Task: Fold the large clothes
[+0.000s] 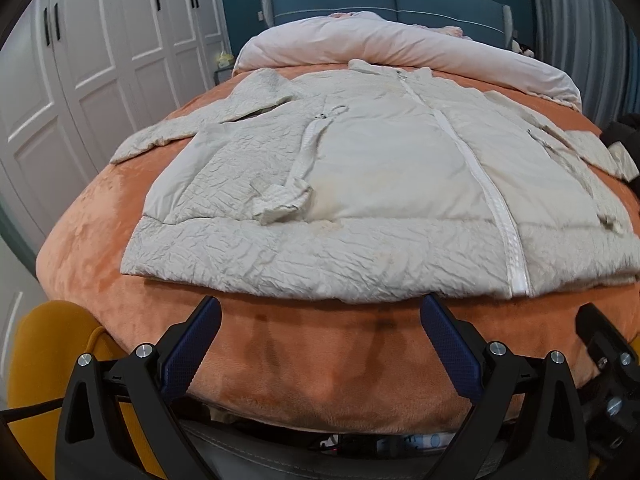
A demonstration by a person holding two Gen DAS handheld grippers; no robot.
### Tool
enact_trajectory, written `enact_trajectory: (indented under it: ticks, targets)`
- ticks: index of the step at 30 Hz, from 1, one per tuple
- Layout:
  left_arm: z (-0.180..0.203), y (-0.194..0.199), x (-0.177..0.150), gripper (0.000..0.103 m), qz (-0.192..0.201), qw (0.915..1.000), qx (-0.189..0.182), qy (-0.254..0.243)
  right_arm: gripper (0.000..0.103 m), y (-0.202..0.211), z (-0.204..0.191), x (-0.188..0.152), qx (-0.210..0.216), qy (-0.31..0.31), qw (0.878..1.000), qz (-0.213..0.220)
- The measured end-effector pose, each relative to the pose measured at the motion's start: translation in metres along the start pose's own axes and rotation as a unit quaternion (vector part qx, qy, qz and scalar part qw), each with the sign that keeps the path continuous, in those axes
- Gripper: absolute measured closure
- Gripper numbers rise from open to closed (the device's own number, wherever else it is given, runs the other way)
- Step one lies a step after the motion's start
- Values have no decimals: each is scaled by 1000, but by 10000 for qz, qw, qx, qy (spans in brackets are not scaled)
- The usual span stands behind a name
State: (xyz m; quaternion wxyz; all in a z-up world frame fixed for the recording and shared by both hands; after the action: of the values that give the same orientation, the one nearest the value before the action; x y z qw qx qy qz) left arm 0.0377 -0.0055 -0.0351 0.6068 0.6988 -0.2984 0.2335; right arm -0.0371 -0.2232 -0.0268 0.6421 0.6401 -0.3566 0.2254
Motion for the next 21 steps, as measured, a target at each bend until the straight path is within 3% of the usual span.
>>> enact_trajectory:
  ticks: [5,9,11,16,21]
  targets:
    - [-7,2,34,5,-9,9992,-366,190,5,1,40,40,55,-193,9993,330]
    - [0,3,74,5,299,9991,-286,-118,5,-10,102,86,-204,-555,9963,623]
    - [4,4,99,5,508,9983,-281,-101,5,-24,148,109,-296,-1019,9920,677]
    - [1,5,163,5,880,9929,-635,492,5,-74,265,144,-530,-2221,9717,606]
    - [-4,-43,195,5,758,9944,-257,695,5,-125,361,160,-965,-3131,9429,591]
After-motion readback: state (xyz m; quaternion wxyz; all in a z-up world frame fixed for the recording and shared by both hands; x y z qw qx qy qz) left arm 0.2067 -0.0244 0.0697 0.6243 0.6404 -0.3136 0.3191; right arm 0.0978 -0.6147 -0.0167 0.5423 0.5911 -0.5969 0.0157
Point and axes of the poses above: each gripper's, at about its wrist camera, not at the fingertips, and y roughly against the way its jaws point, z to its right, x to its top, the point moved 6 cm from there along -y, roughly the way its jaws point, and after that the axes turned 6 degrees about x, right-handed, at the moved point
